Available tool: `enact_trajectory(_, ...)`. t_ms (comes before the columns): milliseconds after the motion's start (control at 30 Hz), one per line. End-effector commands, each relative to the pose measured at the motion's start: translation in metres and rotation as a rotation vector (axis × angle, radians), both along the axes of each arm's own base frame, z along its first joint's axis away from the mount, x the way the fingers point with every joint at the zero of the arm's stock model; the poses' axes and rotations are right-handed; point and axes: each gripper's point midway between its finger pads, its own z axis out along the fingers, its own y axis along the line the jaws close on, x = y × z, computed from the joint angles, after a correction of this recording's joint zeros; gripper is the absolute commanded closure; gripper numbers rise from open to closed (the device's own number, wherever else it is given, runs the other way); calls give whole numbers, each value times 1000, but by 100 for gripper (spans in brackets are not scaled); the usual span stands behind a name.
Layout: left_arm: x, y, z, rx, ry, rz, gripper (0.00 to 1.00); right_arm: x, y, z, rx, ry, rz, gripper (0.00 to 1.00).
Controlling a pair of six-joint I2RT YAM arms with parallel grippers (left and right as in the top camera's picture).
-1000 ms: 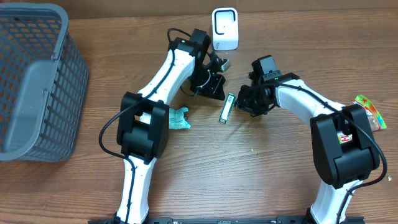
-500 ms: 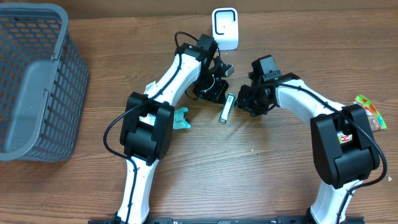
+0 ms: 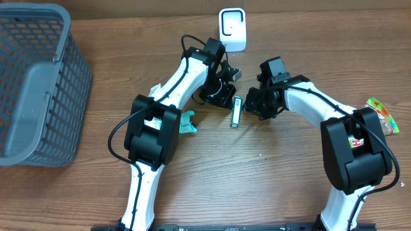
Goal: Scan the item barcode
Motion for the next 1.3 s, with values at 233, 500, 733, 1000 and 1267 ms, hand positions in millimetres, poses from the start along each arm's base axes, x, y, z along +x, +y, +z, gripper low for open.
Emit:
enact_trajectory(233,1,-22,23,-115,118,155,96,-2,2,-6,0,7,4,69)
enact_trajectory(500,0,-19,16,-32,150,255,96,-1,3,-5,1,4,4,69)
enact_trajectory(733,-4,-13,5,83,102,255,96,-1,3,-5,1,4,4,69)
enact_trajectory(1000,-4,2,-4,221,55,282,96,-1,3,-5,1,5,4,69)
enact_trajectory(1267,-9,37,-8,368,101,418,96,-1,3,-5,1,4,4,69)
